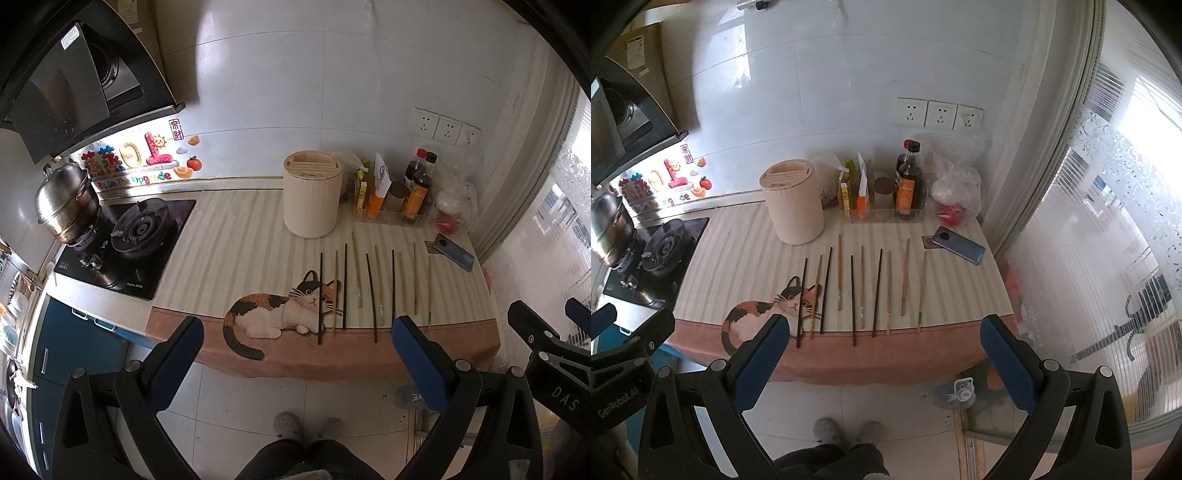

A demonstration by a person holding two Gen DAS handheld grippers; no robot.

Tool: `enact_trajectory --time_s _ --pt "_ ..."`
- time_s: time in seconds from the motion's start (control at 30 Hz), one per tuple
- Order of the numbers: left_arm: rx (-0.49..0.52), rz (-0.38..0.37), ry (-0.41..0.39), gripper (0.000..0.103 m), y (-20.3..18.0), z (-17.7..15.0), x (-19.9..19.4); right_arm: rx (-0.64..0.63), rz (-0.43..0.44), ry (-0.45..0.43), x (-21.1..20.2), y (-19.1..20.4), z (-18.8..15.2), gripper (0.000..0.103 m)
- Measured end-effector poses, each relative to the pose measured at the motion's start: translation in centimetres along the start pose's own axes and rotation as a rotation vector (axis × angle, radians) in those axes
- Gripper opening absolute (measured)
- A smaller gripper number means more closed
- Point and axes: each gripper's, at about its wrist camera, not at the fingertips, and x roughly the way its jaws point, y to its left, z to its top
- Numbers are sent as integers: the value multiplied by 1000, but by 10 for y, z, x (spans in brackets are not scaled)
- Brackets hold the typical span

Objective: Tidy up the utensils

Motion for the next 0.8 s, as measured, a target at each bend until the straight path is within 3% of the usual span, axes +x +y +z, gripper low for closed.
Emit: enact_trajectory --time_s 0.43,0.63,0.8 --pt "4 -21 -14 103 8 2 5 12 -10 7 5 0 8 103" --pt "35 7 -124 103 9 13 38 92 14 -43 19 -8 10 103" --pt "49 16 -184 103 18 19 86 140 -14 -59 64 -10 6 103"
